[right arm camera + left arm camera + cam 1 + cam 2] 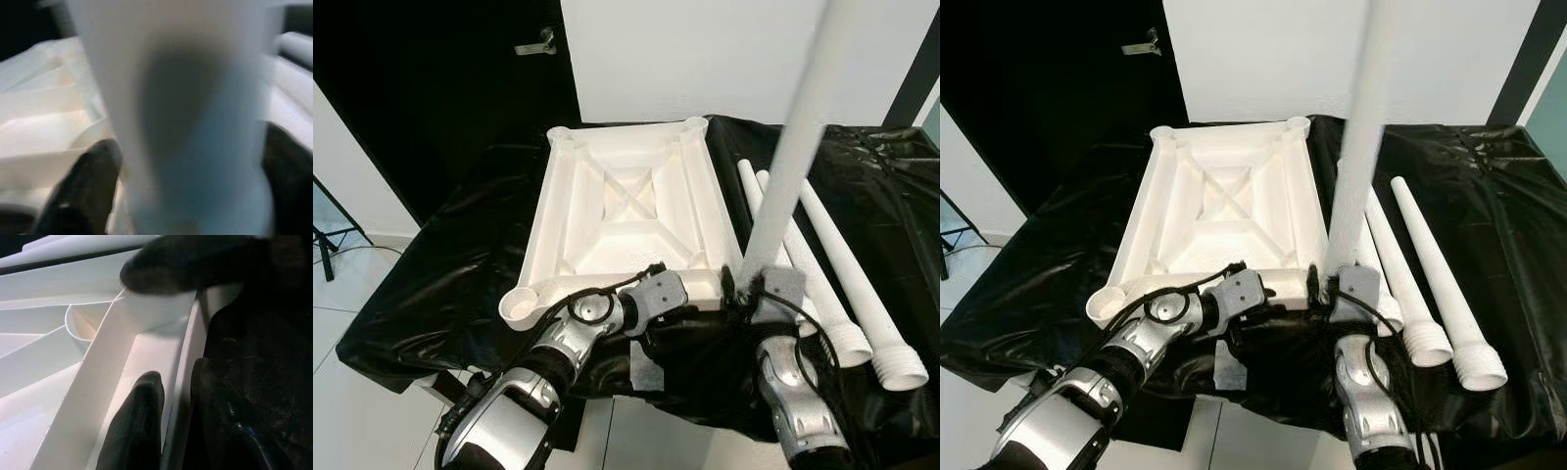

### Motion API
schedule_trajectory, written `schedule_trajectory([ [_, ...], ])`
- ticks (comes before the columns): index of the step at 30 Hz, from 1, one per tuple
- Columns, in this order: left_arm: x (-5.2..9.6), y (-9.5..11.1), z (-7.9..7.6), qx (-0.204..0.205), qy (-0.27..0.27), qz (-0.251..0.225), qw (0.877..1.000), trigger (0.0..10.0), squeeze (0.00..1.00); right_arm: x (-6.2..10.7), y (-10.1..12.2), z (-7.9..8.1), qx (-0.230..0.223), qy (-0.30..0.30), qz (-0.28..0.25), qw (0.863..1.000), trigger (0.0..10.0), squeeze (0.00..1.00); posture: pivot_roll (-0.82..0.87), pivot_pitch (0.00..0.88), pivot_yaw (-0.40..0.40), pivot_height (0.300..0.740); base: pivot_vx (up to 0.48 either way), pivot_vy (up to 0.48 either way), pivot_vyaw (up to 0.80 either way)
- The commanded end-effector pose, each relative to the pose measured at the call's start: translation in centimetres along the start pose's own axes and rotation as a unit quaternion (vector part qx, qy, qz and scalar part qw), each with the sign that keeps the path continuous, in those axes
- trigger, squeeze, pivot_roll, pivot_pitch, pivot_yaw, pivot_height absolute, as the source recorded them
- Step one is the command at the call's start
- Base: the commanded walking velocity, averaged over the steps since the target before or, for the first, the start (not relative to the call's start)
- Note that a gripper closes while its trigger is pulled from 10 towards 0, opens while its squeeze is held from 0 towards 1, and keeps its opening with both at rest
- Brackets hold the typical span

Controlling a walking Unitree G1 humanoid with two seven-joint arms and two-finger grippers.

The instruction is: Building children table

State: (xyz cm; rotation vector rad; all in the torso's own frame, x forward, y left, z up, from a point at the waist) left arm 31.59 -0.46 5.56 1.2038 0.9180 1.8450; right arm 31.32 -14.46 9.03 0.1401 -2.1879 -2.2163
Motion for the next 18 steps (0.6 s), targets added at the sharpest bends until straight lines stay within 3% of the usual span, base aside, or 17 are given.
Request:
schedule_trajectory([
  [1, 0.3, -4.9, -4.9, 0.055, -0.102, 0.092, 0.989, 10.0, 0.0, 0.1, -0.8, 1.4, -0.024, 0.045, 0.025, 0.998, 10.0, 1.0, -0.06, 0.0, 0.047, 0.74, 0.0, 0.0, 0.0],
  [5, 0.3, -5.1, -5.1, 0.057, -0.103, 0.092, 0.989, 10.0, 0.0, -0.4, -0.3, 0.9, -0.017, 0.077, 0.034, 0.996, 10.0, 1.0, -0.06, 0.0, 0.045, 0.74, 0.0, 0.0, 0.0],
  [6, 0.3, -5.1, -5.2, 0.058, -0.104, 0.092, 0.989, 10.0, 0.0, -0.6, 0.2, 0.5, -0.007, 0.1, 0.033, 0.994, 10.0, 0.0, -0.06, 0.0, 0.045, 0.74, 0.0, 0.0, 0.0],
  [12, 0.2, -5.1, -5.2, 0.059, -0.105, 0.091, 0.989, 10.0, 0.0, -0.5, 1.5, -0.4, 0.046, 0.172, 0.024, 0.984, 10.0, 0.0, -0.07, 0.002, 0.044, 0.74, 0.0, 0.0, 0.0],
  [18, 0.2, -5.0, -5.2, 0.06, -0.104, 0.09, 0.989, 10.0, 0.0, -0.5, 2.1, -0.9, 0.067, 0.197, 0.019, 0.978, 10.0, 0.0, -0.06, 0.001, 0.044, 0.74, 0.0, 0.0, 0.0],
])
Point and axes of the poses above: a point about 5 cm out from each wrist's last joint towards the gripper, its own x axis pointing back from the gripper into the wrist, its own y axis along the axis of the wrist's last joint, z = x × y, the point moved 4 cm from there along -x, pointing out of the wrist towards the gripper, and after that the axes turned 1 degree about -x, right-handed, at the moved point
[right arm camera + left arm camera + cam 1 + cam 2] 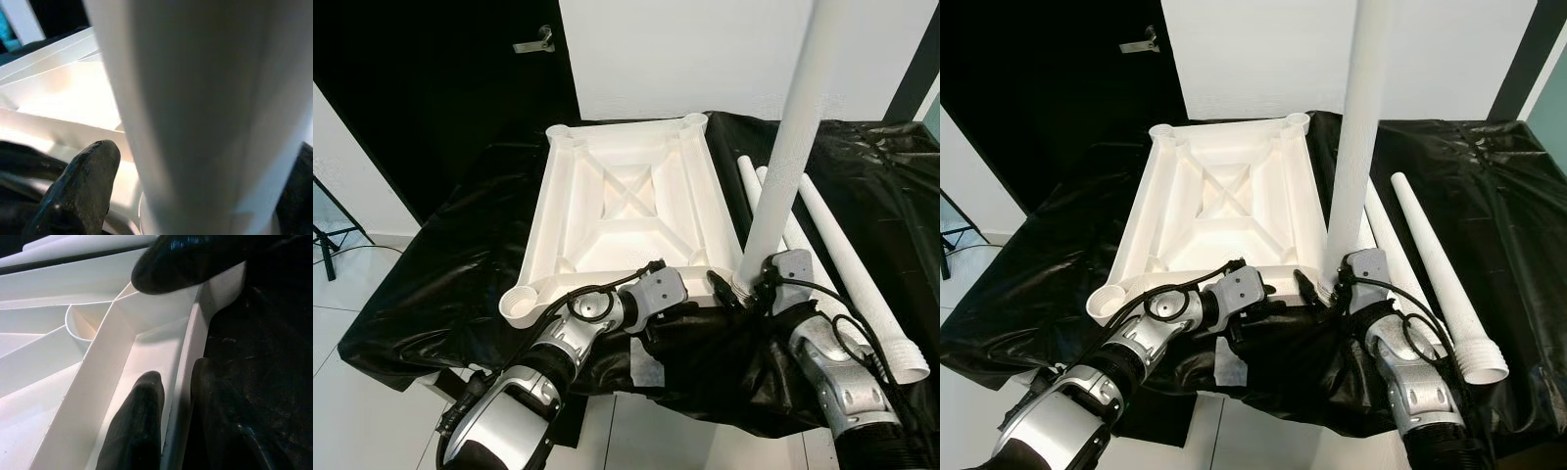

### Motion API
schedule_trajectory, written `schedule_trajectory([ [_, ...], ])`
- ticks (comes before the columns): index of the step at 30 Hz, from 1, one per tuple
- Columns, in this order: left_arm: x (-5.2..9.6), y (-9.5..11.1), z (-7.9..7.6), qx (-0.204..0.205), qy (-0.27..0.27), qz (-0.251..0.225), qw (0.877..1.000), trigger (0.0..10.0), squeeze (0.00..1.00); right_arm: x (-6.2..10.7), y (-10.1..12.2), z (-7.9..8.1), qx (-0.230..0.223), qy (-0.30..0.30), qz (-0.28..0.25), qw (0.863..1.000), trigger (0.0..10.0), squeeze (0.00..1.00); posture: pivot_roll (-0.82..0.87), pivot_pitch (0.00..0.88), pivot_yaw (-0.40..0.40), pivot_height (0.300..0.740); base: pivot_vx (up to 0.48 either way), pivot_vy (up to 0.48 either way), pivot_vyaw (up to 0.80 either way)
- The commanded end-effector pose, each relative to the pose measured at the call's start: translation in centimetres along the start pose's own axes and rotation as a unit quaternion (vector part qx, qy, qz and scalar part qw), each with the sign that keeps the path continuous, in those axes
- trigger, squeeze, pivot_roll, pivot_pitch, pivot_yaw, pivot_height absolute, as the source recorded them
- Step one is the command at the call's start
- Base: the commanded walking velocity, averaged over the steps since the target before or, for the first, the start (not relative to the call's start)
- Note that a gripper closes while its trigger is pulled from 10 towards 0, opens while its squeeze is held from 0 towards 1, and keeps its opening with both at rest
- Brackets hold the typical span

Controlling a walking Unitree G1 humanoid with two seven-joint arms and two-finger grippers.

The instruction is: Building children table

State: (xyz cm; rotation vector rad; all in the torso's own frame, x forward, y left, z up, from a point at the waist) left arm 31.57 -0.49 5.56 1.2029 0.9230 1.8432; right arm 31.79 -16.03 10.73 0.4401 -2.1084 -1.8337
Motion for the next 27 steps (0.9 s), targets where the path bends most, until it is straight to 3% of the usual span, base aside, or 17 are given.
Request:
schedule_trajectory([
  [1, 0.3, -5.1, -5.2, 0.059, -0.105, 0.092, 0.989, 10.0, 0.0, -0.3, 0.6, 0.5, 0.002, 0.022, -0.012, 1.0, 7.2, 0.0, -0.06, 0.001, 0.044, 0.74, 0.0, 0.0, 0.0],
  [3, 0.3, -5.1, -5.2, 0.059, -0.105, 0.092, 0.989, 10.0, 0.0, -0.3, 0.6, 0.5, 0.002, 0.022, -0.012, 1.0, 7.2, 0.0, -0.06, 0.001, 0.044, 0.74, 0.0, 0.0, 0.0],
  [4, 0.3, -5.1, -5.2, 0.059, -0.105, 0.092, 0.988, 10.0, 0.0, -0.3, 0.7, 0.8, 0.003, 0.035, -0.013, 0.999, 2.7, 0.0, -0.06, 0.001, 0.045, 0.74, 0.0, 0.0, 0.0],
  [5, 0.3, -5.1, -5.2, 0.059, -0.105, 0.092, 0.988, 10.0, 0.0, -0.3, 0.7, 0.8, 0.003, 0.035, -0.013, 0.999, 2.7, 0.0, -0.06, 0.001, 0.045, 0.74, 0.0, 0.0, 0.0],
  [6, 0.3, -5.1, -5.2, 0.059, -0.105, 0.093, 0.988, 10.0, 0.0, -0.2, 0.8, 1.1, 0.003, 0.048, -0.014, 0.999, 0.0, 0.0, -0.06, 0.0, 0.047, 0.74, 0.0, 0.0, 0.0],
  [16, 0.5, -5.1, -5.0, 0.056, -0.105, 0.095, 0.988, 10.0, 0.0, 0.1, -0.4, 2.0, -0.01, 0.061, 0.008, 0.998, 0.0, 0.0, -0.06, 0.0, 0.059, 0.74, 0.0, 0.0, 0.0],
  [19, 0.6, -5.2, -4.9, 0.055, -0.105, 0.096, 0.988, 10.0, 0.0, 0.1, -0.5, 2.4, -0.023, 0.022, -0.005, 0.999, 0.0, 0.0, -0.06, 0.0, 0.06, 0.74, 0.0, 0.0, 0.0],
  [21, 0.6, -5.2, -4.8, 0.054, -0.105, 0.097, 0.988, 10.0, 0.0, 0.3, -0.2, 2.2, -0.024, -0.05, -0.032, 0.998, 0.0, 0.0, -0.06, 0.0, 0.057, 0.74, 0.0, 0.0, 0.0],
  [22, 0.6, -5.2, -4.8, 0.054, -0.105, 0.097, 0.988, 10.0, 0.0, 0.3, -0.2, 2.2, -0.024, -0.05, -0.032, 0.998, 0.0, 0.0, -0.06, 0.0, 0.057, 0.74, 0.0, 0.0, 0.0],
  [23, 0.6, -5.2, -4.8, 0.054, -0.104, 0.097, 0.988, 10.0, 0.0, 0.7, -0.3, 1.7, -0.017, -0.117, -0.038, 0.992, 0.0, 0.0, -0.05, 0.0, 0.054, 0.74, 0.0, 0.0, 0.0],
  [24, 0.6, -5.2, -4.8, 0.054, -0.104, 0.097, 0.988, 10.0, 0.0, 0.7, -0.3, 1.7, -0.017, -0.117, -0.038, 0.992, 0.0, 0.0, -0.05, 0.0, 0.054, 0.74, 0.0, 0.0, 0.0],
  [26, 0.6, -5.2, -4.8, 0.055, -0.104, 0.096, 0.988, 10.0, 0.0, 1.9, -1.3, 0.9, -0.016, -0.224, -0.025, 0.974, 0.0, 0.0, -0.05, 0.0, 0.051, 0.74, 0.0, 0.0, 0.0],
  [27, 0.6, -5.2, -4.8, 0.055, -0.104, 0.096, 0.988, 10.0, 0.0, 1.9, -1.3, 0.9, -0.016, -0.224, -0.025, 0.974, 0.0, 0.0, -0.05, 0.0, 0.051, 0.74, 0.0, 0.0, 0.0],
])
Point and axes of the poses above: a point about 5 cm out from each wrist's last joint towards the gripper, its own x axis pointing back from the gripper into the wrist, its own y axis along the axis of the wrist's last joint, z = x × y, the point moved 4 cm from there along -x, pointing out of the wrist towards the gripper, and after that the axes turned 1 degree about -x, right-handed, at the moved point
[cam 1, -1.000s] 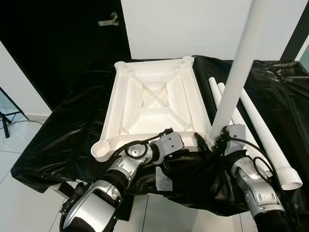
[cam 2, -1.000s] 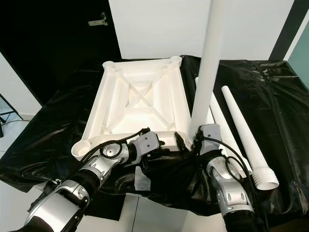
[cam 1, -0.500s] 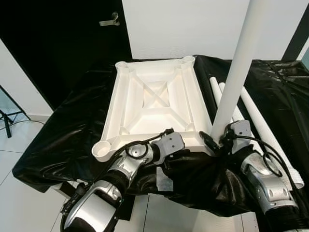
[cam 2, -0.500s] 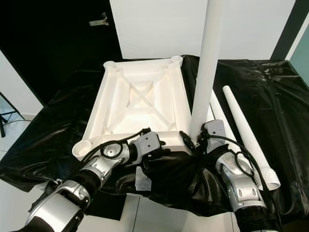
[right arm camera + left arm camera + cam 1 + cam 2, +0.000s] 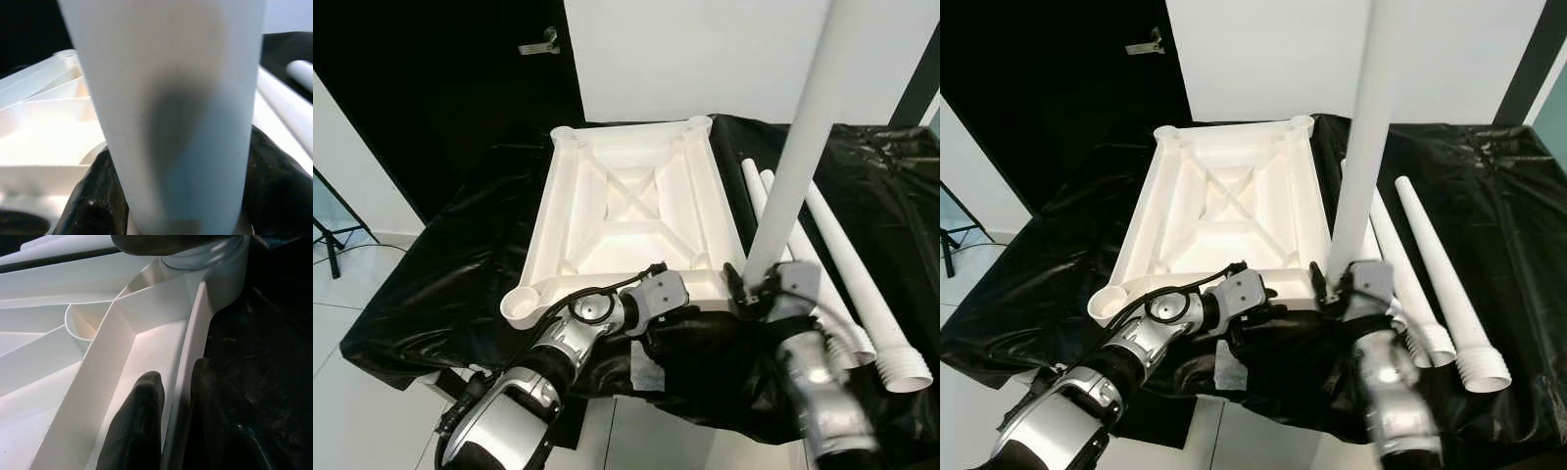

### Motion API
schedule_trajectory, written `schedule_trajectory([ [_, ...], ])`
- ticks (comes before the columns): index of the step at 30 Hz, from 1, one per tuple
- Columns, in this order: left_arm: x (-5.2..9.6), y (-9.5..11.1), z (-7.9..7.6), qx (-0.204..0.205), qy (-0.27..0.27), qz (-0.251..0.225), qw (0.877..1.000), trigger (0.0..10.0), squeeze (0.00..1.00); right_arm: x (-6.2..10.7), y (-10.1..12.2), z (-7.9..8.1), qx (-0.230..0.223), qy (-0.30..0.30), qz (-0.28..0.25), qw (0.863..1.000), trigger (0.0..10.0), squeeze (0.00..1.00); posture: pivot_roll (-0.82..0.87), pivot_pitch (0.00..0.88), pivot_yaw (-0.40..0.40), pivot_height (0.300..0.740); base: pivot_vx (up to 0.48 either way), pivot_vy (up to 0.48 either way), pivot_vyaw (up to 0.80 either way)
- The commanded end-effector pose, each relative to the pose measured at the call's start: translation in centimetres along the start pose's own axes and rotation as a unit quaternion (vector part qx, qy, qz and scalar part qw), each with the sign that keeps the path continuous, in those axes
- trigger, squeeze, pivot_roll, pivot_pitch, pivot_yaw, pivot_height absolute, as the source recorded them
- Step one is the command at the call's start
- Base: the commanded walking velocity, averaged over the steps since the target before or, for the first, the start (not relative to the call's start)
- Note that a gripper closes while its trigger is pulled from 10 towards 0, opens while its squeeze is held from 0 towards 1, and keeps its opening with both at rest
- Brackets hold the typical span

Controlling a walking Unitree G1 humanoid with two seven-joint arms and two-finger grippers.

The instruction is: Building children table

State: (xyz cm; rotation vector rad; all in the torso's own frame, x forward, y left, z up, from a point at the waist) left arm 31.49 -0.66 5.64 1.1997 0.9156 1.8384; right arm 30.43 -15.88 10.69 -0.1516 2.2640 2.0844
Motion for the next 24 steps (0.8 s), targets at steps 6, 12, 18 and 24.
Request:
schedule_trajectory([
  [6, 0.7, -5.3, -4.7, 0.06, -0.1, 0.098, 0.988, 10.0, 0.0, 0.7, -1.6, -1.7, -0.014, -0.116, 0.041, 0.992, 0.0, 0.0, -0.05, 0.0, 0.051, 0.74, 0.0, 0.0, 0.0],
  [12, 0.7, -5.3, -4.7, 0.058, -0.1, 0.098, 0.988, 10.0, 0.0, 0.0, -1.5, -1.1, 0.022, -0.09, 0.041, 0.995, 10.0, 0.0, -0.05, 0.0, 0.052, 0.74, 0.0, 0.0, 0.0],
  [18, 0.5, -5.2, -4.8, 0.057, -0.101, 0.097, 0.988, 10.0, 0.0, 0.0, -1.4, -0.2, 0.036, -0.056, 0.035, 0.997, 10.0, 1.0, -0.06, 0.0, 0.051, 0.74, 0.0, 0.0, 0.0],
  [24, 0.5, -5.3, -4.8, 0.056, -0.103, 0.1, 0.988, 10.0, 0.0, 0.1, 0.6, 1.8, 0.052, 0.053, -0.018, 0.997, 10.0, 0.0, -0.07, 0.0, 0.049, 0.74, 0.0, 0.0, 0.0],
])
Point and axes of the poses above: a point about 5 cm out from each wrist's last joint towards the gripper, its own x axis pointing back from the gripper into the wrist, its own y axis along the axis of the wrist's last joint, z = x × y, the point moved 4 cm from there along -x, pointing out of the wrist towards the gripper, and after that the axes turned 1 degree about -x, right-handed, at the moved point
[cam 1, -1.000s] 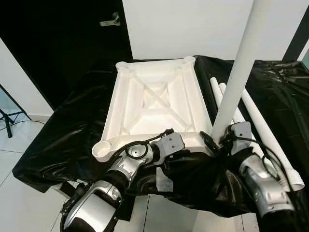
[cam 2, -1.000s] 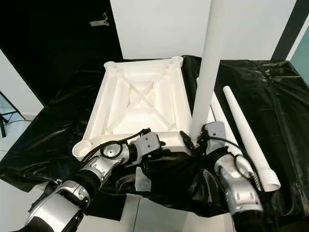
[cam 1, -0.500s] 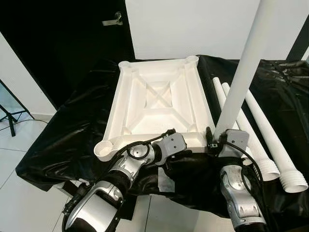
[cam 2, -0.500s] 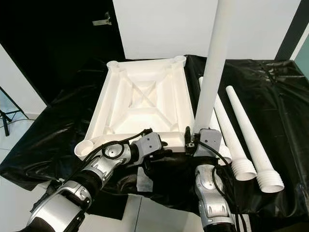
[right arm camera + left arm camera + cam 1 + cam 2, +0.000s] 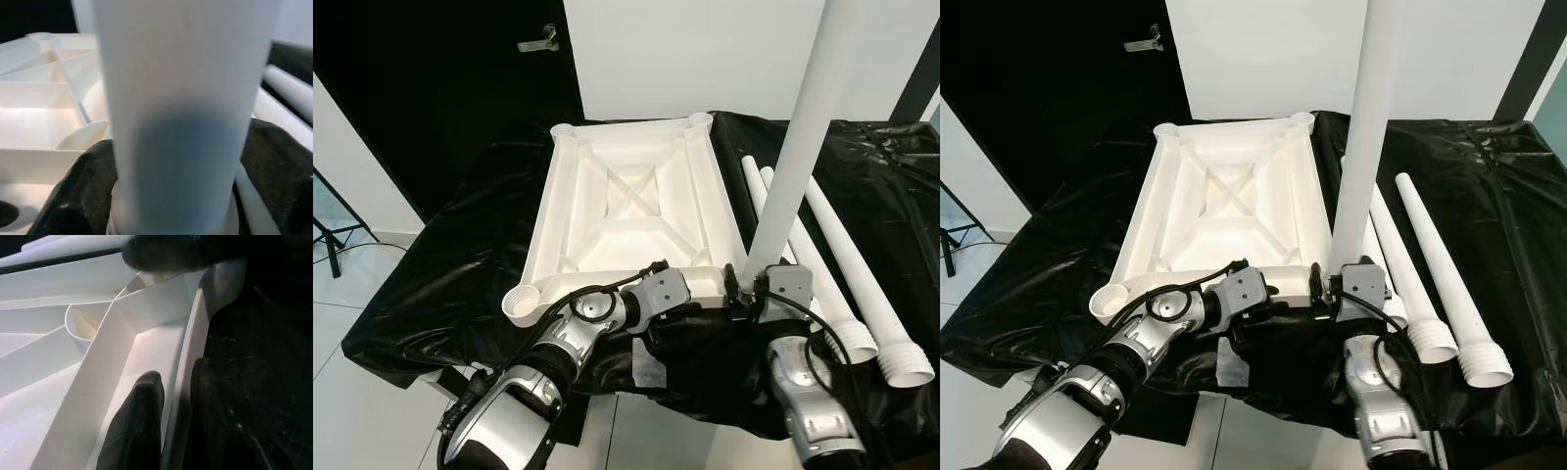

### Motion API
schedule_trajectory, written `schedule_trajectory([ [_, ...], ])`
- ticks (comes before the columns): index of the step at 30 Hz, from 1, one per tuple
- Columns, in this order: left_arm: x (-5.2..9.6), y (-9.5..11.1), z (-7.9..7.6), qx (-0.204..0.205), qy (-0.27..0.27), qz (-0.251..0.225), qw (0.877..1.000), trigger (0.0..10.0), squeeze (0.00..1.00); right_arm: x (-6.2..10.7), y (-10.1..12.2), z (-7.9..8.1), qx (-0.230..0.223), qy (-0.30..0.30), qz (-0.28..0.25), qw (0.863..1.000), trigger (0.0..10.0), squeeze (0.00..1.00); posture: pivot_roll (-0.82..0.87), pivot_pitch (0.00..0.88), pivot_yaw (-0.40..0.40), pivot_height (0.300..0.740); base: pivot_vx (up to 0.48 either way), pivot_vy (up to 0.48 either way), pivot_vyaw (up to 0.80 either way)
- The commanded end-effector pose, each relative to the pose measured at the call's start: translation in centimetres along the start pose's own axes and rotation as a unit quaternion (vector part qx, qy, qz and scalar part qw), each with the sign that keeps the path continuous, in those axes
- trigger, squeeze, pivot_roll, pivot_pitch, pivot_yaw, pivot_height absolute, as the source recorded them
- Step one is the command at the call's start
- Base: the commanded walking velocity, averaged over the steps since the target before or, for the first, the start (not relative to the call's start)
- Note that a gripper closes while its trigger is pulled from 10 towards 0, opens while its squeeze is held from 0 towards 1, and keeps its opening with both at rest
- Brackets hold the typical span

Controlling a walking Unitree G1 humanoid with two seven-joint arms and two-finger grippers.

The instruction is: Building children table

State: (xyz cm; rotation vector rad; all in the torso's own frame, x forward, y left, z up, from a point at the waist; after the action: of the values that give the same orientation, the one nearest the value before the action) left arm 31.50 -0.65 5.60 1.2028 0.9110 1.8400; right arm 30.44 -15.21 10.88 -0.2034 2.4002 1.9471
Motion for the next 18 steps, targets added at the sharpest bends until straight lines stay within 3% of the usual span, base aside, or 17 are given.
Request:
schedule_trajectory([
  [1, 0.47, -5.22, -4.82, 0.057, -0.102, 0.098, 0.988, 10.0, 0.0, 0.15, 0.54, 1.1, -0.009, 0.032, -0.014, 0.999, 10.0, 0.0, -0.07, 0.0, 0.049, 0.74, 0.0, 0.0, 0.0],
  [5, 0.33, -5.03, -4.68, 0.055, -0.101, 0.096, 0.989, 10.0, 0.0, 0.45, 0.1, 1.65, -0.019, 0.109, 0.001, 0.994, 10.0, 0.0, -0.07, 0.0, 0.049, 0.74, 0.0, 0.0, 0.0],
  [10, 0.35, -5.08, -4.75, 0.056, -0.103, 0.097, 0.988, 10.0, 0.0, 0.03, 0.0, 1.18, -0.032, 0.138, 0.012, 0.99, 10.0, 0.0, -0.08, 0.0, 0.049, 0.74, 0.0, 0.0, 0.0],
  [11, 0.37, -5.13, -4.78, 0.056, -0.103, 0.097, 0.988, 10.0, 0.0, -0.14, 0.09, 1.02, -0.033, 0.149, 0.011, 0.988, 7.3, 0.0, -0.08, 0.0, 0.05, 0.74, 0.0, 0.0, 0.0],
  [12, 0.37, -5.13, -4.78, 0.056, -0.103, 0.097, 0.988, 10.0, 0.0, -0.14, 0.09, 1.02, -0.033, 0.149, 0.011, 0.988, 7.3, 0.0, -0.08, 0.0, 0.05, 0.74, 0.0, 0.0, 0.0],
  [13, 0.4, -5.17, -4.81, 0.056, -0.103, 0.098, 0.988, 10.0, 0.0, -0.24, 0.2, 0.99, -0.04, 0.164, 0.012, 0.986, 0.0, 0.0, -0.07, 0.0, 0.051, 0.74, 0.0, 0.0, 0.0],
  [14, 0.4, -5.17, -4.81, 0.056, -0.103, 0.098, 0.988, 10.0, 0.0, -0.24, 0.2, 0.99, -0.04, 0.164, 0.012, 0.986, 0.0, 0.0, -0.07, 0.0, 0.051, 0.74, 0.0, 0.0, 0.0],
  [15, 0.42, -5.22, -4.86, 0.057, -0.103, 0.098, 0.988, 10.0, 0.0, -0.41, 0.35, 0.84, -0.084, 0.178, 0.019, 0.98, 0.0, 0.0, -0.07, 0.0, 0.05, 0.74, 0.0, 0.0, 0.0],
  [18, 0.43, -5.24, -4.88, 0.058, -0.102, 0.097, 0.988, 10.0, 0.0, -0.51, 0.31, 0.71, -0.103, 0.178, 0.023, 0.978, 0.0, 0.0, -0.06, 0.0, 0.048, 0.74, 0.0, 0.0, 0.0],
])
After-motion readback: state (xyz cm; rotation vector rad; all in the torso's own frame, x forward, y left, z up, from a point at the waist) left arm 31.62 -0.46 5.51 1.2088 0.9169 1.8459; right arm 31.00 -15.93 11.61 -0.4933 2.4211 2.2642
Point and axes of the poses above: a point about 5 cm out from each wrist's last joint towards the gripper, its own x axis pointing back from the gripper into the wrist, its own y axis along the axis of the wrist's last joint, z = x × y, the point moved 4 cm from there along -x, pointing out of the wrist towards the gripper, and after that the axes turned 1 degree about -x, right-handed, at the moved point
